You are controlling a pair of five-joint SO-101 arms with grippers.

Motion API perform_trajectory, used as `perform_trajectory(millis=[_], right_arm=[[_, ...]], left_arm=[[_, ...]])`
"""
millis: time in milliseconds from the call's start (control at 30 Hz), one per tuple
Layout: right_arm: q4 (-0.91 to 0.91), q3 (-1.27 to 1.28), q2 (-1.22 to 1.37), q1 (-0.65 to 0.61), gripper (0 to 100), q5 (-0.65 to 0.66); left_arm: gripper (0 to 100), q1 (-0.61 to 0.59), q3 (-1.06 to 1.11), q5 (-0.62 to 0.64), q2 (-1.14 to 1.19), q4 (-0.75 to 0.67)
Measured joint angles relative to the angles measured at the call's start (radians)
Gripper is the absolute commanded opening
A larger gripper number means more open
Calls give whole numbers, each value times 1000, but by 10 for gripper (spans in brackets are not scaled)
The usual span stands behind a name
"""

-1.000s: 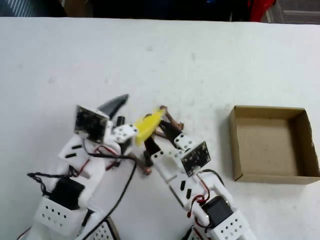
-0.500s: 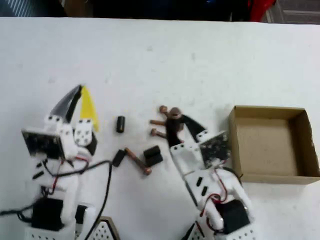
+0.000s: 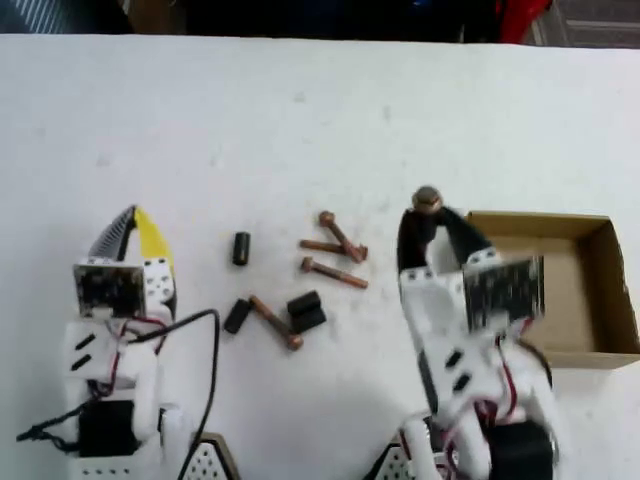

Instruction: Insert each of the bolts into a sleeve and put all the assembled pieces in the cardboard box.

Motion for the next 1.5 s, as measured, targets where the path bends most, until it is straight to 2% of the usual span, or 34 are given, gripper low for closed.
perform_trajectory(millis=[133, 267, 433, 700, 933, 1100, 1233, 1500], right_arm=[[2, -49, 218, 83, 17, 6], [2, -75, 408, 233, 17, 14], [-55, -77, 608, 436, 17, 101], [-184, -77, 893, 600, 18, 190], [-221, -78, 1146, 611, 27, 264], [-224, -78, 1275, 586, 132, 308], [-226, -92, 1313, 551, 190, 313], [-227, -140, 1315, 522, 191, 313]], left_arm=[[23, 0, 114, -2, 12, 0], [23, 0, 190, -3, 11, 0], [23, 0, 241, -3, 11, 0], [23, 0, 264, -3, 11, 2], [23, 0, 264, -3, 11, 40], [23, 0, 264, -3, 11, 72], [23, 0, 264, -3, 11, 74], [23, 0, 264, -3, 9, 101]])
